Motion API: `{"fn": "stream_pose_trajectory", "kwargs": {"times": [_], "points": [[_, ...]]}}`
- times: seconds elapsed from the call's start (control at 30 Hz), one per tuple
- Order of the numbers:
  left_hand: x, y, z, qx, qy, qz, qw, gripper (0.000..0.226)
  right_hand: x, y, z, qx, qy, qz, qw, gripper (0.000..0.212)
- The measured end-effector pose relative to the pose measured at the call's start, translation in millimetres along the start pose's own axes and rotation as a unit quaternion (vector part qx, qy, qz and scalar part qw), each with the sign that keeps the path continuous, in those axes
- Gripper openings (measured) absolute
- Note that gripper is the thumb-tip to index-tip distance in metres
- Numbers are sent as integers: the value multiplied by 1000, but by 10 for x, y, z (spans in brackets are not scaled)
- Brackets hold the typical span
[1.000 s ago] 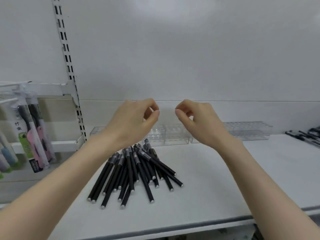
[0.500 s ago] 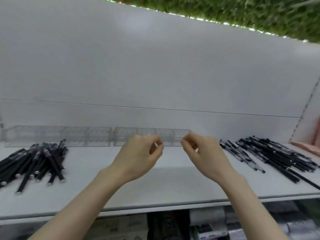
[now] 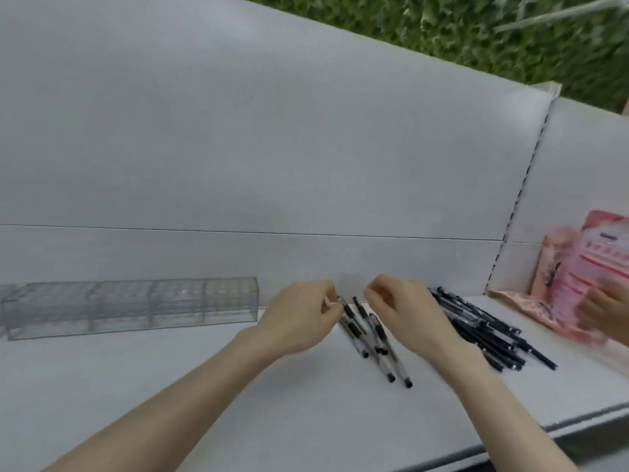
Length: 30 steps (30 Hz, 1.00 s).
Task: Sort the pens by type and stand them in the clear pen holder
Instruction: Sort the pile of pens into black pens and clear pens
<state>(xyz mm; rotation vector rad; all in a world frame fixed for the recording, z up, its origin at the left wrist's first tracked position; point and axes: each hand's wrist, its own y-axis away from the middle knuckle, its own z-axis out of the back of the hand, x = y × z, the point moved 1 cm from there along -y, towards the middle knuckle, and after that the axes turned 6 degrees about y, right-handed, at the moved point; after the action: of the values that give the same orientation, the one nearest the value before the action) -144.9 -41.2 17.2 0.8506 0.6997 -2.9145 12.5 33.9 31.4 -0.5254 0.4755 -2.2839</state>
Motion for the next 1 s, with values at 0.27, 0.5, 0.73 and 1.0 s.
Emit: {"fn": "stream_pose_trajectory", "kwargs": {"times": [0.27,0.5,0.73,1.0], "points": [[46,-580,-726,58,-8,45,997,40,-874,-400,-139,75,44,17,996,17],[-47,-684,-1160,108,-89,56,989,57,-1402,-620,-183,159,99,45,981,33],[-228,-720,-1300,16,-3,51,999,36,-1604,-748,-259,198,22,61,978,34],[-535,-747,-1291,6,-39,91,995,51,-1720,-768,-229,161,-181,15,970,28]]}}
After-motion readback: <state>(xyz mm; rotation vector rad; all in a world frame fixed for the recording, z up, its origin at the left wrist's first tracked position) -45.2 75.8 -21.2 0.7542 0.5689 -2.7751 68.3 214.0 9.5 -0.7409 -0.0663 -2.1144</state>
